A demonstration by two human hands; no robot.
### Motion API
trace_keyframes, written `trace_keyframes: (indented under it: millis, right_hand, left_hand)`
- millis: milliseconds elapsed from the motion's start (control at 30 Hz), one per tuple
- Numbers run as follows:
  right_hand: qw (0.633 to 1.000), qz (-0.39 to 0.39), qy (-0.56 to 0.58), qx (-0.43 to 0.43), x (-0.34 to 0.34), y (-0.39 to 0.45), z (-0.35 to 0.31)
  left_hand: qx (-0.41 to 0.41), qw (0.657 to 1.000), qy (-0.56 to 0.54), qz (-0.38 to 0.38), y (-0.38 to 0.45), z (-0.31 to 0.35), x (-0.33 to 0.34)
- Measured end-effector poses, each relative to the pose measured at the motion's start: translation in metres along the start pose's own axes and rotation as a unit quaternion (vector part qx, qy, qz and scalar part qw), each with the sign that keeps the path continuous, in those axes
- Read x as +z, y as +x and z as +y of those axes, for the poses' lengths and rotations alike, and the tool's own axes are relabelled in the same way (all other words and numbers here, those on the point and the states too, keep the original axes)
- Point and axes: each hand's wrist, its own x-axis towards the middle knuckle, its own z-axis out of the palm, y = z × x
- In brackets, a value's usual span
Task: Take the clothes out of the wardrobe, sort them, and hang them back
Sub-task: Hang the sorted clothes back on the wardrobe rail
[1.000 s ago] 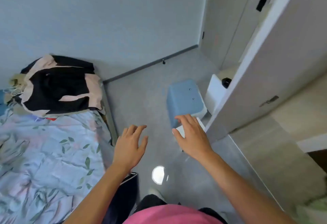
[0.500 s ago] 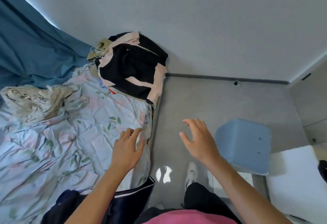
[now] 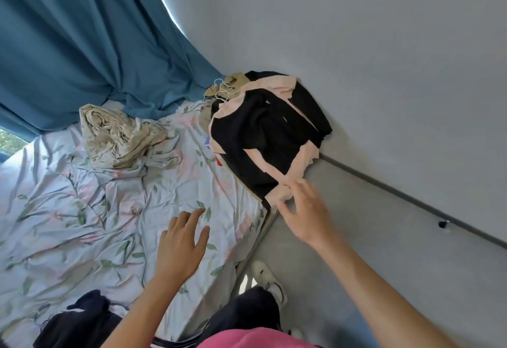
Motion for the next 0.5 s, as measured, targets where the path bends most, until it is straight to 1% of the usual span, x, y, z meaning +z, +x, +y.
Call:
trace_keyframes:
  millis: [67,200,400,500]
  right_hand:
    - [1.0,-0.026,-0.01,-0.013,0.002,0.045,0.007]
    - [0.996,-0.058,-0.058,-0.028,-0.013,0.132,0.014]
    - [0.994,-0.067,-0.084,-0.036,-0.035,0.247,0.029]
    - [0.99,-0.08,-0.091,-0.069,-0.035,0.312,0.039]
  left_hand:
    - [-0.019,1.0,-0.007,0.012,0.032,-0.003,0.006]
    - [-0.041,0.999,-0.023,0.004,0.113,0.009,0.009]
    - [-0.041,0.998,-0.033,0.032,0.238,0.053,-0.008]
    - [-0.052,0.998,-0.033,0.035,0.299,0.069,-0.006]
